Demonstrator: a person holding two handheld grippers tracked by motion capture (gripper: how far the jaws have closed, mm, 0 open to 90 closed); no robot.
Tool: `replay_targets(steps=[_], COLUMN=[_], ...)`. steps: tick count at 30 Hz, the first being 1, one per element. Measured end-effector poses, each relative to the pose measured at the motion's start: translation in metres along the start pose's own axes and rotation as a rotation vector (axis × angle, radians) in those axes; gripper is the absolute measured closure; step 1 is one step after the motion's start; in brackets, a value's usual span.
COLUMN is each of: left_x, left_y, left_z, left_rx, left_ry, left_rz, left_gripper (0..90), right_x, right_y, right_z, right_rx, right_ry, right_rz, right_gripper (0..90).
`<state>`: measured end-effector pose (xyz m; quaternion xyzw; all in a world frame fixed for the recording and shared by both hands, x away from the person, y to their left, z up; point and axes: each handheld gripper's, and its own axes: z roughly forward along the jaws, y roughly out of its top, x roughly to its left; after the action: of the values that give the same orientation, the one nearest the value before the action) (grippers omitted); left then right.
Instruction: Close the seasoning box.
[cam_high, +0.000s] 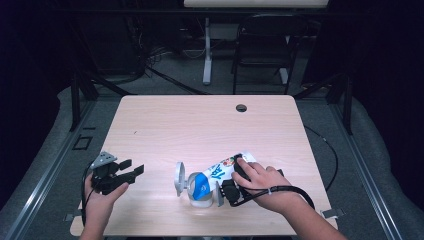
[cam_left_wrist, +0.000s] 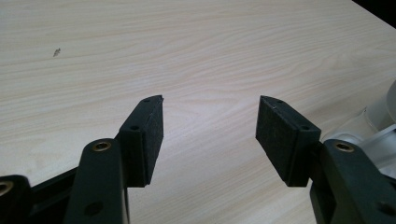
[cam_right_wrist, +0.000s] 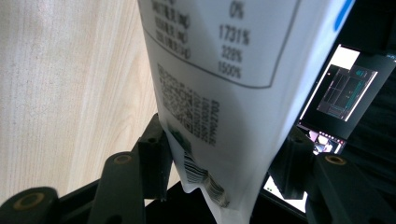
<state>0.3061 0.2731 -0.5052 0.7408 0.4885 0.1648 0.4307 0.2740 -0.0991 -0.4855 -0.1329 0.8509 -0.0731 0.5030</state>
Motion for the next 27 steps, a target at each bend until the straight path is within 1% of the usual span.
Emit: replay_targets(steps=[4,6,7,10,15,17,25,27], left_x=[0.0005,0.0006,0.0009,0.0012,0.0014,0.001,0.001,0.0012], left_y=[-0.0001,-0.0003,-0.0006,-0.0008,-0.0008,-0.0006,-0.0006,-0.0006], left_z=[-0.0003,-0.0003,-0.0002,-0.0003,0.0,0.0006,0.0005,0.0004], left_rx=[0.002,0.005,0.006,0.008,0.014,0.024,0.023,0.024], left_ry=[0.01,0.023,0.026,0.028,0.019,0.009,0.01,0.01], left_rz=[-0.002,0.002,-0.004,-0.005,-0.009,-0.007,-0.007,-0.007], left_gripper=[42.0,42.0,42.1,42.6,42.6,43.4,43.5,43.5], right_x=[-0.0001,-0.0002,-0.0002,-0.0002,-0.0007,-0.0012,-0.0014,-0.0016], right_y=[0.0001,0.0001,0.0001,0.0001,0.0002,0.0006,0.0007,0.0011], right_z=[-0.0003,-0.0002,-0.0001,-0.0002,-0.0006,-0.001,-0.0012,-0.0016], right_rx=[0.002,0.001,0.002,0.002,0.001,0.005,0.005,0.012], right_ry=[-0.001,0.0,0.001,0.0,-0.002,-0.003,-0.004,-0.006], right_rz=[-0.004,-0.003,-0.004,-0.005,-0.011,-0.019,-0.022,-0.026], right_gripper=[47.7,47.7,47.7,47.7,47.7,47.8,47.8,47.8])
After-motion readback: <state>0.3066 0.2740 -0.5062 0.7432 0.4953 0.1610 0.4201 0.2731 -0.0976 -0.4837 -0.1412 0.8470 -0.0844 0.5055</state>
